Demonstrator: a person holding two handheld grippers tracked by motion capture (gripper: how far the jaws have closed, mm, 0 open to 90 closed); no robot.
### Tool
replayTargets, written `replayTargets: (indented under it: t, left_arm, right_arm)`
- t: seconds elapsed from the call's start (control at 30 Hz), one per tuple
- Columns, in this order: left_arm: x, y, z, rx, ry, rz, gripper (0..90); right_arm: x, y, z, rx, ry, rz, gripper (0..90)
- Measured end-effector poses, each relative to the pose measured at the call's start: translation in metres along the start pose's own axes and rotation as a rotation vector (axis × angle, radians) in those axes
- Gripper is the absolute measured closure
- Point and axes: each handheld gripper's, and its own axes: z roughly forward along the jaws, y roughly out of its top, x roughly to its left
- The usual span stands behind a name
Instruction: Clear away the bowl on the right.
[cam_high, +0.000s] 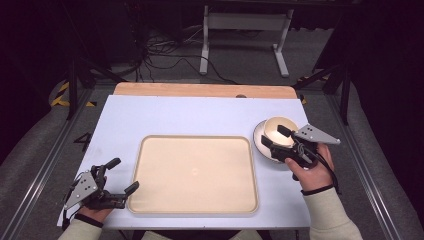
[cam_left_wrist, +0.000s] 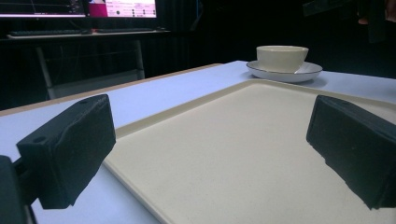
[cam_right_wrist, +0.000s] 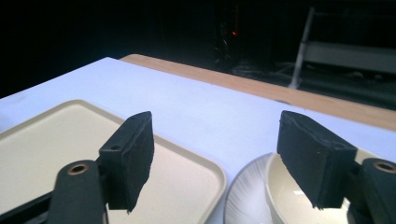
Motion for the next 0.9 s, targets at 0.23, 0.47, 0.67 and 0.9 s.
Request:
replayTargets:
  t: [0.23, 0.47, 0.67, 0.9]
  left_arm:
    - [0.0, 0.0, 0.0, 0.0, 0.0, 0.0, 1.8]
    - [0.0, 0.0, 0.0, 0.0, -0.001, 0.0, 1.8]
    - [0.0, 0.0, 0.0, 0.0, -0.001, -0.001, 1.8]
    - [0.0, 0.0, 0.0, 0.0, -0.001, -0.001, 1.8]
  right_arm:
    - [-0.013, 0.003, -0.006, 0.039, -0.064, 0.035, 31.9]
    - [-0.022, 0.009, -0.013, 0.114, -0.159, 0.076, 37.9]
    - [-0.03, 0.009, -0.016, 0.157, -0.257, 0.105, 42.2]
    - [-0.038, 0.007, -0.017, 0.181, -0.345, 0.134, 42.2]
